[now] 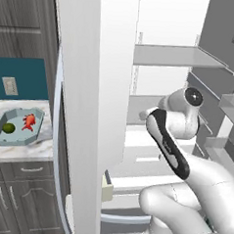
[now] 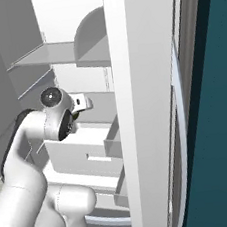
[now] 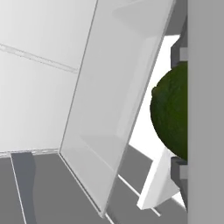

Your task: Place one lime and one fish in each tupperware on the nearby counter, to pack two identical lunches.

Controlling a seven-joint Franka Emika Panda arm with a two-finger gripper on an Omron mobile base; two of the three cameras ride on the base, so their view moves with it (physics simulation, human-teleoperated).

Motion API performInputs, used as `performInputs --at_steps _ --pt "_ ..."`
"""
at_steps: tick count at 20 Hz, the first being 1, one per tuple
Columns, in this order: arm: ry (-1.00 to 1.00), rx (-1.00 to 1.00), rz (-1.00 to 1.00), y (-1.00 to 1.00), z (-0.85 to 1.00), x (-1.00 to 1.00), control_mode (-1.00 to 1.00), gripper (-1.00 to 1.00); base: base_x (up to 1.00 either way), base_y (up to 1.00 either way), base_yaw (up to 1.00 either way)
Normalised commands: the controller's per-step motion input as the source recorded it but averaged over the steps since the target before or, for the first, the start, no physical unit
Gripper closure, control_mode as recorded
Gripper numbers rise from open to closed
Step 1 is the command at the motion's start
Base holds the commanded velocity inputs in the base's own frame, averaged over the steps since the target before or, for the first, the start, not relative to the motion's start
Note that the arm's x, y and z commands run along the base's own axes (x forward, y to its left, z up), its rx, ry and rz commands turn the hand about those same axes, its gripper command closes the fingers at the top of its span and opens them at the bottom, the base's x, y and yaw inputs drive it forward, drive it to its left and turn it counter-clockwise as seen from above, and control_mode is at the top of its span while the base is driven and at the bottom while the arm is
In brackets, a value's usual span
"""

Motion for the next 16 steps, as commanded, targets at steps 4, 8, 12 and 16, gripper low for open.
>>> performInputs --at_steps 4,8,12,16 --pt "0.0 0.0 0.0 -0.23 0.61 -1.0 -1.0 1.0 0.0 0.0 0.0" --pt "0.0 0.0 0.0 -0.16 0.63 -1.0 -1.0 1.0 0.0 0.0 0.0" --pt "0.0 0.0 0.0 -0.02 0.56 -1.0 -1.0 1.0 0.0 0.0 0.0" --pt "0.01 0.0 0.0 0.0 0.2 -0.75 1.0 1.0 -0.25 0.0 0.0"
